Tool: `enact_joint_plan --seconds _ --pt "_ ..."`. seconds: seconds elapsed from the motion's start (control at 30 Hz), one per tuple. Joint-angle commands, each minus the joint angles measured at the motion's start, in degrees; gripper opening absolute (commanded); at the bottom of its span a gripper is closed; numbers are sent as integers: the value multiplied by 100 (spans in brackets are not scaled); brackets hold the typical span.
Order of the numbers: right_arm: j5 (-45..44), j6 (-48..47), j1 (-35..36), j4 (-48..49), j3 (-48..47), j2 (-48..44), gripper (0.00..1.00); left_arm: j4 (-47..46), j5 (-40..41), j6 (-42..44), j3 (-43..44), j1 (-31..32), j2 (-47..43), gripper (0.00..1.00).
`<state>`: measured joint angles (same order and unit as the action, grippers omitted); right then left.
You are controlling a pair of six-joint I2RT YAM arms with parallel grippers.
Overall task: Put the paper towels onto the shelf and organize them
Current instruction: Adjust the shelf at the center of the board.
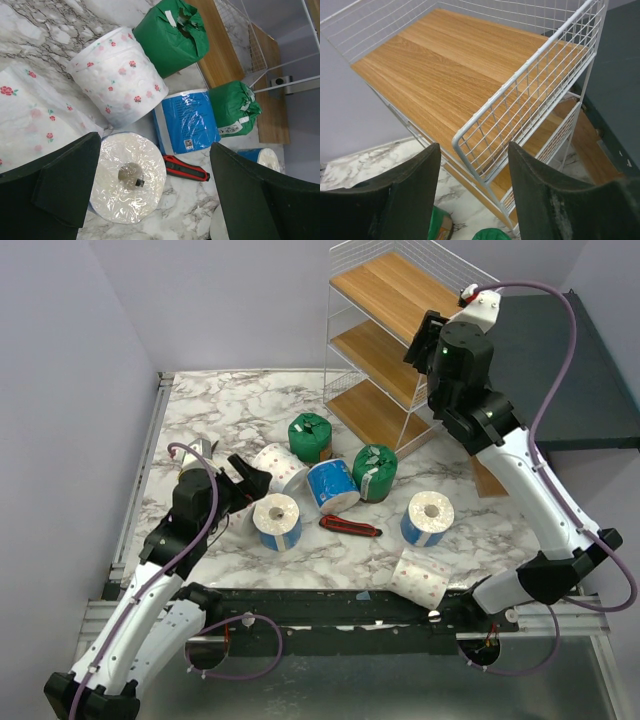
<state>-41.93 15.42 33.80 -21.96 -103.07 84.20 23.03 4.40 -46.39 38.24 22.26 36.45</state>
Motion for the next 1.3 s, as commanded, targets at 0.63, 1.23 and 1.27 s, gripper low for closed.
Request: enact_joint_plan --seconds 0.63,1.23,1.27 --pt "128 -490 24 62 -363 338 9 -197 -299 -44 52 24 246 94" --pt "1802 -805 100 209 -69 141 1 -202 -370 -59 17 22 253 94" --pt "1855 -784 100 209 -52 124 1 -194 -370 -67 21 24 256 94"
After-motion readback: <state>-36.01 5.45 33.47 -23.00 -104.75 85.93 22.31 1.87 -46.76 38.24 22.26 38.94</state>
